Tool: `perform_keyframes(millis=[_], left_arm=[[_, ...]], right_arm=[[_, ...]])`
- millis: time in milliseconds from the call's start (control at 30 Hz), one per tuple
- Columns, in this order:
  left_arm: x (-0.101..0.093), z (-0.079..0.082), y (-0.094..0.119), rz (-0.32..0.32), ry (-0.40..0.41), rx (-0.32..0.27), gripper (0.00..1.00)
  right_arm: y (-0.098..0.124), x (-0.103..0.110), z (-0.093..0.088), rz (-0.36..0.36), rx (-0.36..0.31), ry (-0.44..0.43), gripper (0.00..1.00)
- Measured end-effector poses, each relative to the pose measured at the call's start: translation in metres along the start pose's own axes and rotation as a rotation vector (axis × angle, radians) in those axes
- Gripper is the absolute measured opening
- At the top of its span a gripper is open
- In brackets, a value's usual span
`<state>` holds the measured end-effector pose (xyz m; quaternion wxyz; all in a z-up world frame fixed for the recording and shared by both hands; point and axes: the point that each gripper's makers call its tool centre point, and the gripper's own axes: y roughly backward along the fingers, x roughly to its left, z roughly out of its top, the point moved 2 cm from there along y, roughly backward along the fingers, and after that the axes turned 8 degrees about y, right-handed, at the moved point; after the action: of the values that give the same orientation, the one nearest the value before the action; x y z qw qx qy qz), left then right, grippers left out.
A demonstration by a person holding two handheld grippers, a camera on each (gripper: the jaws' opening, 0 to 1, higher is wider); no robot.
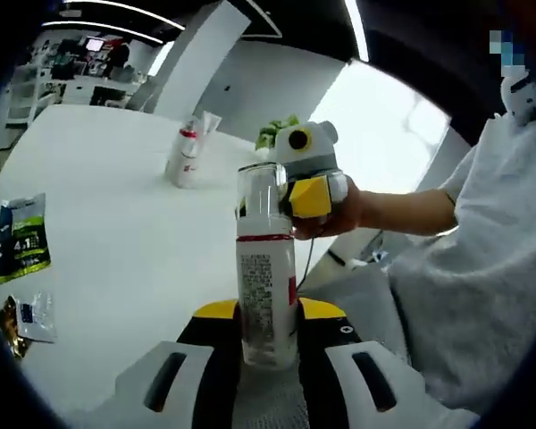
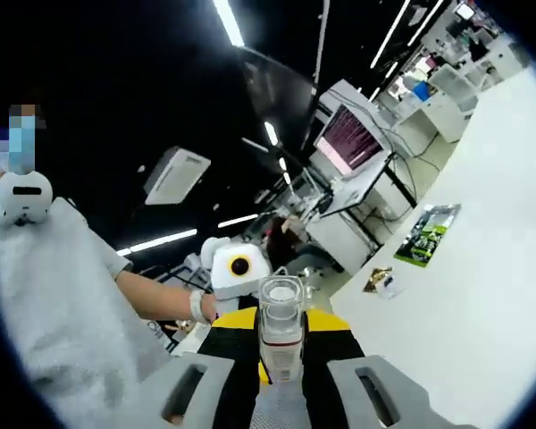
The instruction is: Arrange the skincare products in the storage area until every visible bottle or jar stands upright without overlapping.
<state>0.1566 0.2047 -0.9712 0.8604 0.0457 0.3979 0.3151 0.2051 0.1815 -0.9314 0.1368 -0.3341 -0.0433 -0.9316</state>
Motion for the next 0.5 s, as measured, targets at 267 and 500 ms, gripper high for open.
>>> perform_keyframes(millis=[267,500], left_arm=[[0.021,0.008,0.006,0.167,0.021,-0.054,0.18],[0.043,0.005,0.008,0.37,-0.067,-0.044,0.18]], right_arm=[[-0.018,-0.027,0.002,-0.228,-0.133,-0.189,0.13],[-0.022,-0.05,-0.011,-0.424,-0.169,-0.337,0.21]])
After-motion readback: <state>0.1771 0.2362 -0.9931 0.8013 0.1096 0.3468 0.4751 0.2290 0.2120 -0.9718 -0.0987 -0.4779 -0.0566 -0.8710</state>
